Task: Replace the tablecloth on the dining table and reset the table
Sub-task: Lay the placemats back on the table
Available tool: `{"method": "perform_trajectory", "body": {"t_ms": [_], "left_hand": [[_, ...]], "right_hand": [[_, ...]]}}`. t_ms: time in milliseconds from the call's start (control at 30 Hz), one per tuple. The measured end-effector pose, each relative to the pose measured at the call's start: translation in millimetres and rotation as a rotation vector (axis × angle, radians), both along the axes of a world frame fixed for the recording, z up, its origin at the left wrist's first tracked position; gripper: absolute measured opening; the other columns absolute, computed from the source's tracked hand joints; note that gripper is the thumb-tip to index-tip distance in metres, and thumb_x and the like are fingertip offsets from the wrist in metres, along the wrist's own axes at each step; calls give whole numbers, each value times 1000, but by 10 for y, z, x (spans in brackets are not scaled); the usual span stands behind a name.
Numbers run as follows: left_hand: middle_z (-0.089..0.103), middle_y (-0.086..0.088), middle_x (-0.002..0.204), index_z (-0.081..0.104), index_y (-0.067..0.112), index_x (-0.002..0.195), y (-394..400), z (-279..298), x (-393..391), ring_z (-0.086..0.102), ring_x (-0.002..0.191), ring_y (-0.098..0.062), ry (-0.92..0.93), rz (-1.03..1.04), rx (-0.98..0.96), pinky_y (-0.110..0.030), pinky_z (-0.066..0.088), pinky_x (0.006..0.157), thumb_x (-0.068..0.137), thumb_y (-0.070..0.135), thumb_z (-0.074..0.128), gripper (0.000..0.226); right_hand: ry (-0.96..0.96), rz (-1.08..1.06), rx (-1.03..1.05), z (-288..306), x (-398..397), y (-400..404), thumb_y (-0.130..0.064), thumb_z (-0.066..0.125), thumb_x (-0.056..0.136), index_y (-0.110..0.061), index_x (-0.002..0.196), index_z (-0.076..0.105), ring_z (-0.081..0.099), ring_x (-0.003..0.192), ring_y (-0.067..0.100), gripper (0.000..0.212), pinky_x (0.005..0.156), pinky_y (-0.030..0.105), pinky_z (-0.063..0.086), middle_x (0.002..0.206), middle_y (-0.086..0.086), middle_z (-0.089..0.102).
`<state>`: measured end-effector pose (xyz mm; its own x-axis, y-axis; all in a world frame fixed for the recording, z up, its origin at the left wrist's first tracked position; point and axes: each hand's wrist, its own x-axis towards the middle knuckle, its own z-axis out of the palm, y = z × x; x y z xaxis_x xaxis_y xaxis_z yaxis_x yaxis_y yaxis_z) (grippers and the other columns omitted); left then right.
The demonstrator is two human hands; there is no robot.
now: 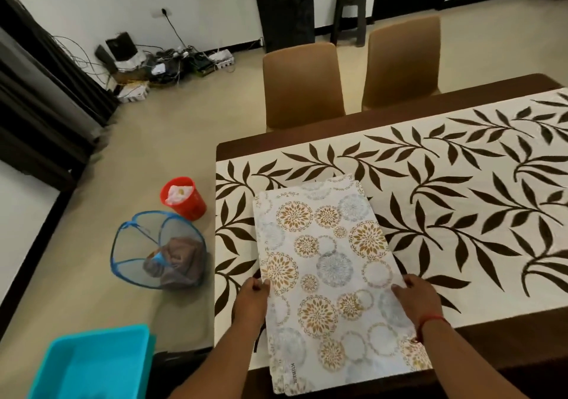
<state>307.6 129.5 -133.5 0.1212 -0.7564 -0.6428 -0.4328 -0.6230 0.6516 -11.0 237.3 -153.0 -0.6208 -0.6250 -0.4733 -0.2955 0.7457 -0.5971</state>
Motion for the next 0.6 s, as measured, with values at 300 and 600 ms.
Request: {"method": "perform_trajectory", "body": {"t_ms": [300,600], "left_hand": [[67,-4,98,63,16,98,-49,2,-7,62,88,-19,-87,-91,-57,-31,52,71,100,21,52,12],[56,-3,74,46,14,73,-386,15,-207,50,69,-17,-235,-348,-200,-29,36,57,94,29,64,32]], "right_hand": [[-107,-170,-55,-55,-40,283,-13,62,94,-6,109,65,53,91,25,17,85,33,40,105,13,64],[-182,-405,-90,-51,58,581,-14,61,96,-13,101,58,56,93,27,6,84,36,45,99,10,62]]}}
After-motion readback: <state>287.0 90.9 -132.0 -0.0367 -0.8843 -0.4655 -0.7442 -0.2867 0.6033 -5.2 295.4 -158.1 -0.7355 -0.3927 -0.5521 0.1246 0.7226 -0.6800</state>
